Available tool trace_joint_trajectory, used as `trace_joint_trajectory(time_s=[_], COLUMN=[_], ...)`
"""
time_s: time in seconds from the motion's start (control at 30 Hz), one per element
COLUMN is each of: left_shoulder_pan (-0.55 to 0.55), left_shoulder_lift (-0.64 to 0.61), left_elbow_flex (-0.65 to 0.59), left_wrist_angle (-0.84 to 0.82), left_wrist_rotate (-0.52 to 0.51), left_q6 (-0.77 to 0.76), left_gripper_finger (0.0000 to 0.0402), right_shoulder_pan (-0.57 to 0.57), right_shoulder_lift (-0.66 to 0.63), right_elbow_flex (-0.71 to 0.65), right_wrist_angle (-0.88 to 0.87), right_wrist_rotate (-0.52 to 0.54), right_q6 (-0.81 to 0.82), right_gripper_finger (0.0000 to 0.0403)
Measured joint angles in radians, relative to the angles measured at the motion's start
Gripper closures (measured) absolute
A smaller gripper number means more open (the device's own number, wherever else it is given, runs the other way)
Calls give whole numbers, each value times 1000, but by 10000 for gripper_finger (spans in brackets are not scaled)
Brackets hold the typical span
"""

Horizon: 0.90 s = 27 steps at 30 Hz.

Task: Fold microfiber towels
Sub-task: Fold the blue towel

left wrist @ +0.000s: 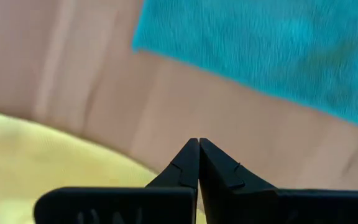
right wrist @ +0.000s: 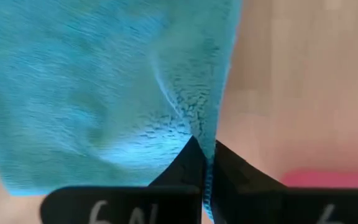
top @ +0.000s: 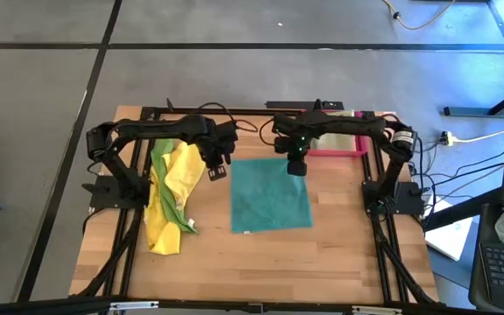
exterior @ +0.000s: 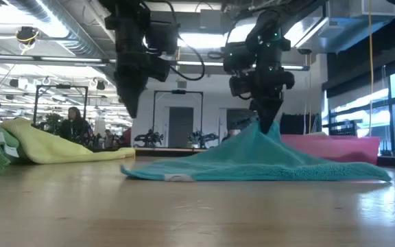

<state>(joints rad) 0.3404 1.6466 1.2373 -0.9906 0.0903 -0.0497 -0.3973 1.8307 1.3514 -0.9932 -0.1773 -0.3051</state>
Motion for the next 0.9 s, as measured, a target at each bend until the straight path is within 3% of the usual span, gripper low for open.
trace_joint_trajectory(time_s=[0.1,0.3,0.4,0.63,0.77,0.9], left_shoulder_pan=[10,49,84,156,167,167], left_shoulder_lift=[0,0,0,0,28,89], left_elbow_flex=[0,0,0,0,1,1], left_wrist_angle=[51,183,236,385,422,431], left_wrist_rotate=[-1,7,60,288,342,348], left_q6=[1,31,80,138,169,168], left_gripper_finger=[401,402,401,398,371,333], right_shoulder_pan=[-7,-7,0,20,23,22], right_shoulder_lift=[-1,13,15,15,15,15], right_elbow_flex=[0,0,0,0,0,0], right_wrist_angle=[10,12,11,-19,-22,-2], right_wrist_rotate=[-62,-65,-20,54,175,176], right_q6=[-15,-19,-16,17,106,143], right_gripper_finger=[392,392,392,392,391,391])
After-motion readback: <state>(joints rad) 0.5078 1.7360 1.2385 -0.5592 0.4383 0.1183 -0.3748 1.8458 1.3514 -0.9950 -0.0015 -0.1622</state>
